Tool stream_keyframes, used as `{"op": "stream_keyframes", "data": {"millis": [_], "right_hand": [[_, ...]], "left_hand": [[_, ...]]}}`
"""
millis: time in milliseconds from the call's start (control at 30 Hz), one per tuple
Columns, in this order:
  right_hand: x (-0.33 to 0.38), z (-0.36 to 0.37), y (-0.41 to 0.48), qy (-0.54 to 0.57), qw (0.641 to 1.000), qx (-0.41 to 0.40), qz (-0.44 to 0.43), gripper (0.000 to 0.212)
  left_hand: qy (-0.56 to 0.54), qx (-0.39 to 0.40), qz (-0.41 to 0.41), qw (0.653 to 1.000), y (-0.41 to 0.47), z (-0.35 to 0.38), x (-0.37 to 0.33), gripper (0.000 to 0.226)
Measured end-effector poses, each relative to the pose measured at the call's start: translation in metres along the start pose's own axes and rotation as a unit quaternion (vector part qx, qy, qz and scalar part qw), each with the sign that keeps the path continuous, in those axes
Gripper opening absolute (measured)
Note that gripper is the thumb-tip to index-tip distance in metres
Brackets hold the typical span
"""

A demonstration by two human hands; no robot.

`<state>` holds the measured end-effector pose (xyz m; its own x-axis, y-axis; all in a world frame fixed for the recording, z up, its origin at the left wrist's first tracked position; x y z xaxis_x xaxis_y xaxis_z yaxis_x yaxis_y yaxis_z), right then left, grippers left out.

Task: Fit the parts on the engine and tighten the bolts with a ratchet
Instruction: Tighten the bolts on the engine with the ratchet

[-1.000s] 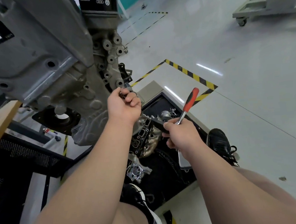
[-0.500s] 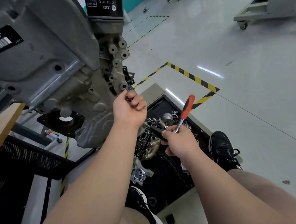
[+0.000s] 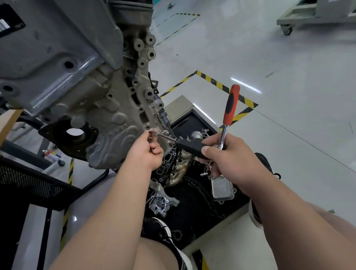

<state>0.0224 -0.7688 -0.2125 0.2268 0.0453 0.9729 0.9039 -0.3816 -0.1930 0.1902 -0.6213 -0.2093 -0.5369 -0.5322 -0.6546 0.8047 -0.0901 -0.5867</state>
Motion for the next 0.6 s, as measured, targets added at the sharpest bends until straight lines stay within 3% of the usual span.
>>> {"op": "stream_keyframes", "data": {"millis": [233,600], "right_hand": [[-0.004,0.003,-0.012,-0.059,0.998,0.018,-0.005,0.002],[-0.006,0.013,-0.022,-0.025,0.999,0.021,0.002,0.005]], "left_hand": [[-0.017,0.011,-0.030,0.999,0.000,-0.021,0.003,0.024],[-0.014,0.020,-0.026,0.999,-0.008,-0.032,0.006,0.017]]}}
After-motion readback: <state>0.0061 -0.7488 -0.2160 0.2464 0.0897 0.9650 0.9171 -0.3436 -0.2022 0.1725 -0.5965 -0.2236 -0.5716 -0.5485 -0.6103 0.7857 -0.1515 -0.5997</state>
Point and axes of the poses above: each hand's wrist, its own y-axis towards the middle knuckle, its own z-axis out of the palm, x = y × z, the point moved 4 cm from there along y, towards the middle knuckle, and after that the axes turned 15 degrees about -y, right-handed, at the moved point
